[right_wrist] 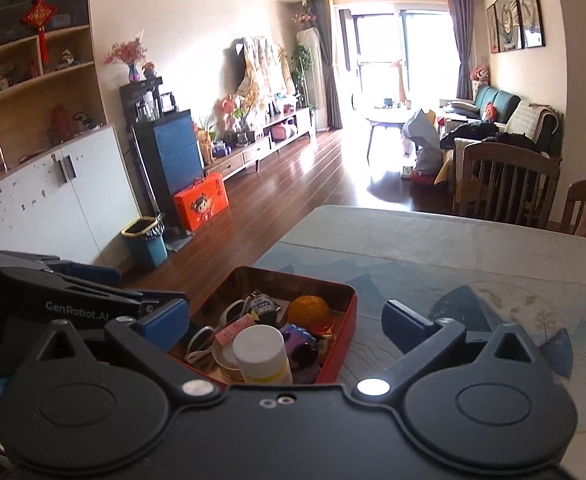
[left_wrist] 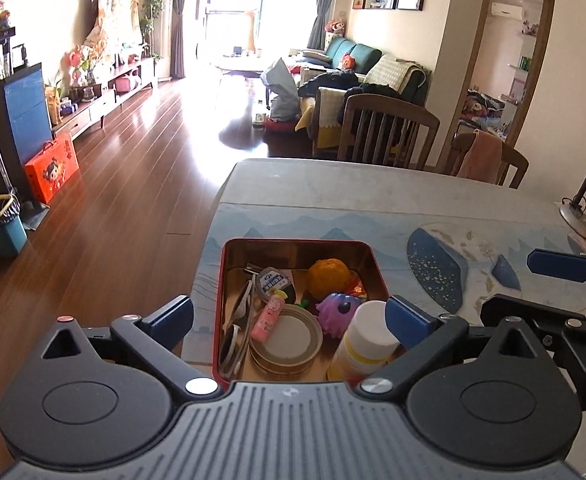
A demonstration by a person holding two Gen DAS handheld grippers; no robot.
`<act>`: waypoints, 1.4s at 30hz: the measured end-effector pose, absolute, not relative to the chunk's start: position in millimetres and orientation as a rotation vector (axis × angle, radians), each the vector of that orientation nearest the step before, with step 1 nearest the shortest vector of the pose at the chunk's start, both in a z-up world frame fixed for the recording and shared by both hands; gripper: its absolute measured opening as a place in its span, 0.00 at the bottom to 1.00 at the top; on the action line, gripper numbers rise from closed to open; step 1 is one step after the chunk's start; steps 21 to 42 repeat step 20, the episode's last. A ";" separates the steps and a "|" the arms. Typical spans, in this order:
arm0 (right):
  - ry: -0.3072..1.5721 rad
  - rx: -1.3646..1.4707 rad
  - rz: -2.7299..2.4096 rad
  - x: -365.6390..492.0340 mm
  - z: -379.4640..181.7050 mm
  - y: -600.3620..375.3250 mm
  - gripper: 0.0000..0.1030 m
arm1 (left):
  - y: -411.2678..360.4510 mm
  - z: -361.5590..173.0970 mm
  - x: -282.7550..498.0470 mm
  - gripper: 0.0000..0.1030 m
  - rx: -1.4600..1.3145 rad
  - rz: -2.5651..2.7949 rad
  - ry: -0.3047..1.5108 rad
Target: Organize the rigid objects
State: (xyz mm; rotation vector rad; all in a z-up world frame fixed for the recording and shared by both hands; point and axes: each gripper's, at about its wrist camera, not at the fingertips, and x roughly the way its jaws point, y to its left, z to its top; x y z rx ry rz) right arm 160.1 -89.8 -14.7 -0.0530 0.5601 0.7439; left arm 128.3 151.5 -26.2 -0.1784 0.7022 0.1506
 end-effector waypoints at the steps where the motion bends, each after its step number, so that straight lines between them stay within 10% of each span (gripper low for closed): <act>1: 0.558 -0.050 0.739 158.8 -15.5 -91.0 1.00 | 150.8 -26.0 126.7 1.00 -0.180 0.154 0.705; 42: 0.581 -0.069 0.696 150.6 -22.4 -100.1 1.00 | 132.2 -30.6 109.0 1.00 -0.183 0.198 0.734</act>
